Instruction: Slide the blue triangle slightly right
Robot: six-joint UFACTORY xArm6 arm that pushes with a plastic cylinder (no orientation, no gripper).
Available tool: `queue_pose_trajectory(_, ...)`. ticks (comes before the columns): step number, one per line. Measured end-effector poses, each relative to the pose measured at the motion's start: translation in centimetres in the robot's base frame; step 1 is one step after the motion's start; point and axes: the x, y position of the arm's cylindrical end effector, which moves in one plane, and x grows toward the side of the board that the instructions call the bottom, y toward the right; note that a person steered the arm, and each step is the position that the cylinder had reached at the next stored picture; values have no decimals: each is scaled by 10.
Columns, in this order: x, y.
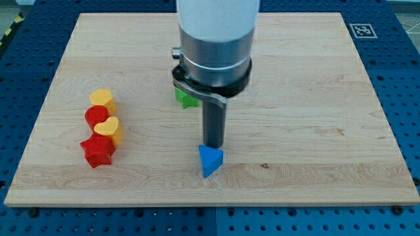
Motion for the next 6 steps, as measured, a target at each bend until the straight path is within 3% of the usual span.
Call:
queue_pose_trajectory(2, 23, -75)
queue_pose_trajectory(5, 46, 12)
queue_pose_trajectory(6, 72, -2)
